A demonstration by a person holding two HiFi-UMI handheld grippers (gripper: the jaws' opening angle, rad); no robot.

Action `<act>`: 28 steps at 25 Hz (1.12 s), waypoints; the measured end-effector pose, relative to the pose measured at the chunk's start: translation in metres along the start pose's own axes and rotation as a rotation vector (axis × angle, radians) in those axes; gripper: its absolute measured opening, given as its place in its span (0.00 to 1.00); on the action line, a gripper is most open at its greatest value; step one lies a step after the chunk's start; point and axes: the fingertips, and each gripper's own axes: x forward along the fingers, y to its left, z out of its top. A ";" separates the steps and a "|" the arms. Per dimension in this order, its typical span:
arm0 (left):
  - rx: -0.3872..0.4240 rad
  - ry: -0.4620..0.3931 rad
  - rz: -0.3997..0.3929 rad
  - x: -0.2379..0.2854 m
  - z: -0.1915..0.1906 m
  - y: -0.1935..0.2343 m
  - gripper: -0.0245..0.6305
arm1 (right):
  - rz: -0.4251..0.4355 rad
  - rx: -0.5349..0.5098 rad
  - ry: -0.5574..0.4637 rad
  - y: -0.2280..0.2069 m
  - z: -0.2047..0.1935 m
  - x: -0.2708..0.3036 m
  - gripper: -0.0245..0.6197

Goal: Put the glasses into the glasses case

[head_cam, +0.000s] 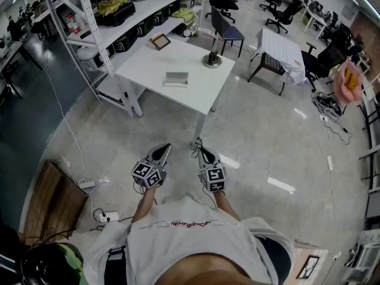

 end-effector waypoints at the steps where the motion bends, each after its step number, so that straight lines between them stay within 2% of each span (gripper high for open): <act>1: 0.005 0.001 -0.002 0.000 0.000 -0.001 0.05 | 0.002 0.000 0.002 0.001 -0.001 0.001 0.05; 15: 0.006 0.001 0.036 -0.008 -0.006 -0.007 0.05 | 0.031 0.013 -0.017 0.002 -0.001 -0.009 0.05; 28: 0.038 0.005 0.045 0.025 -0.011 -0.037 0.05 | 0.070 0.027 -0.041 -0.030 -0.003 -0.022 0.05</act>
